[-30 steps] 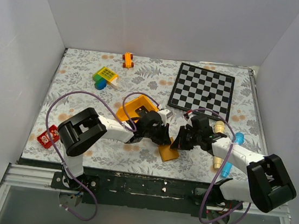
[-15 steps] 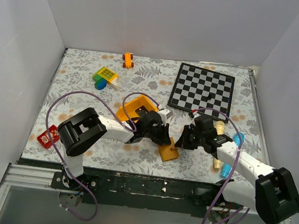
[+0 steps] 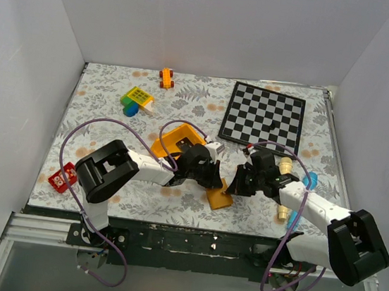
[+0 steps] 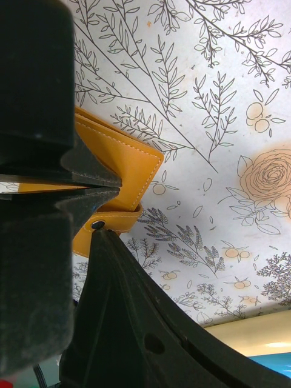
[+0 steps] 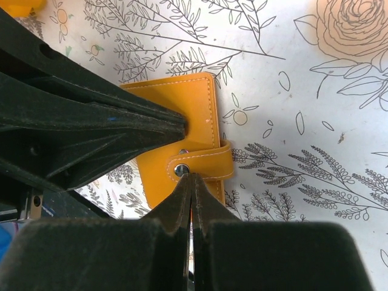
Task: Put the credit cards into the card holder
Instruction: Close the card holder at the center of the board.
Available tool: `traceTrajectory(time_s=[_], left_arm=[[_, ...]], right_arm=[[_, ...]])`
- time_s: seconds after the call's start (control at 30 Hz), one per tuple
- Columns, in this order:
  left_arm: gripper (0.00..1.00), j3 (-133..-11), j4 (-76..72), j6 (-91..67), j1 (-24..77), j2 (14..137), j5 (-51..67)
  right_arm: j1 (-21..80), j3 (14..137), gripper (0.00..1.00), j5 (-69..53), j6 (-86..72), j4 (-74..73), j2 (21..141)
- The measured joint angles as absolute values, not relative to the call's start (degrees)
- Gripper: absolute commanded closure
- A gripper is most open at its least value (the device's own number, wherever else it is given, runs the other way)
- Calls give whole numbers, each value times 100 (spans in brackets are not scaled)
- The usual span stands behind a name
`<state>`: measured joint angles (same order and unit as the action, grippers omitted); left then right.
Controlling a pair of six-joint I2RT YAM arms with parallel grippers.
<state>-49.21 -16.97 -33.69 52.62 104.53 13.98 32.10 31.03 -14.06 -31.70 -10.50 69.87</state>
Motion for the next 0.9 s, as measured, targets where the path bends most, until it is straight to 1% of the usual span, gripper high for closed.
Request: traceTrajectory(time_s=[0.07,0.13,0.23,0.3,0.47,0.63,0.9], left_arm=[[100,-4921,-1697,-3369,5262,10453,1398],[100,-4921,-1697,-3369,5262,10453,1398],[100,-4921,-1699,-3369,5262,10453,1398],[100,-4921,-1697,-3369,5262,10453,1398],[100,-4919,-1702,-3369,5262,10453,1398],[100,-4917,-1704,-3369,5262,10453,1398],[100,-4919,-1704,-3367,5262,10453,1398]], right_arm=[[3225,3103,99,-1428,-3170,-1048,7043],[3234,3103,92,-1441,-3173,-1039,7091],[3245,3103,87,-1474,-3179,-1011,7137],[3245,3103,85,-1490,-3177,-1000,7159],[3275,3103,84,-1516,-3173,-963,7175],[3282,3103,86,-1518,-3173,-899,7234],[3304,3151,85,-1518,-3173,-873,7349]])
